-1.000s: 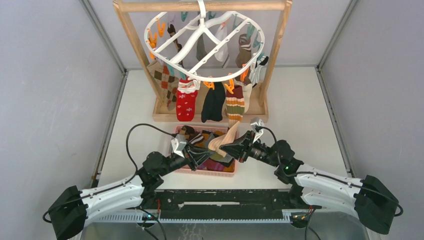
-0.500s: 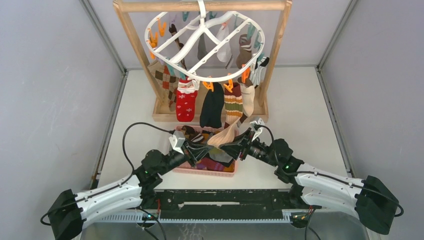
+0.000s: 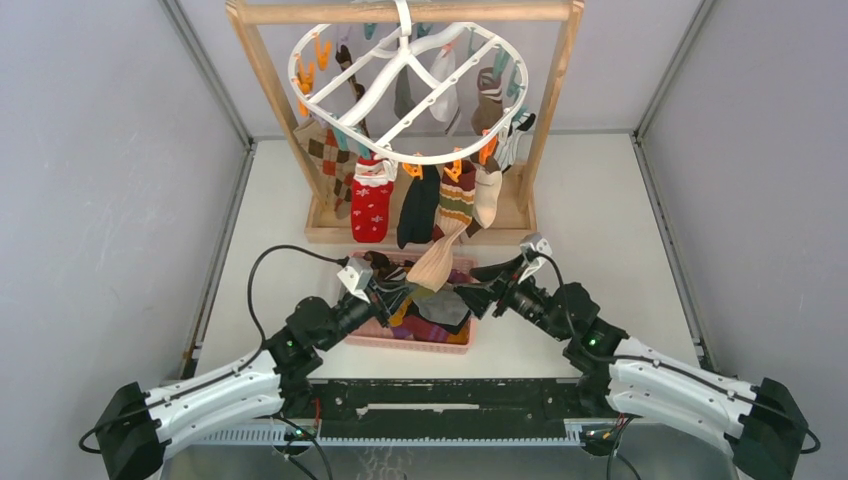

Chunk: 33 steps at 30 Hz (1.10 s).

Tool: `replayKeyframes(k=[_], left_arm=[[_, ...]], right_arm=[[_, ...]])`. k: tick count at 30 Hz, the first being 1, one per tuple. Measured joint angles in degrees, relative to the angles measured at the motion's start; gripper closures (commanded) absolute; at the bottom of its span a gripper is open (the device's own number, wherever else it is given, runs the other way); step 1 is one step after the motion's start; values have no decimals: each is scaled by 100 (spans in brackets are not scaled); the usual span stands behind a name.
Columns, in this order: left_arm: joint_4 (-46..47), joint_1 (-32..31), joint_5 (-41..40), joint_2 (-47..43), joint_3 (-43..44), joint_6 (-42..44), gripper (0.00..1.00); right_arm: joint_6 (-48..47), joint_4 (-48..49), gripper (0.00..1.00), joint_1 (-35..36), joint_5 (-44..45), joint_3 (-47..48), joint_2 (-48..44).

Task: Remove the socks clipped to the hanger
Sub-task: Remove the sock from the hanger.

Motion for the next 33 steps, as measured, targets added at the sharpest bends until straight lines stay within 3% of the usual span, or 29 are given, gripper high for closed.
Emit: replayKeyframes(k=[3, 7, 15, 24, 33], left_arm=[[-142, 0, -168, -87, 24, 61, 100], [-323, 0, -348, -192, 87, 155, 100], [-479, 0, -476, -302, 179, 251, 100], [-570, 0, -516, -310, 186, 341, 100], [-608, 0, -555, -321, 186, 393, 100]], right_arm=[[-136, -304, 20, 85, 317, 0, -393], [-328, -605, 3, 186, 597, 52, -745], [-855, -914, 0, 289, 994, 542, -833], [-1755, -708, 9, 522, 1482, 1281, -636], [-2791, -328, 25, 667, 1762, 2140, 114]])
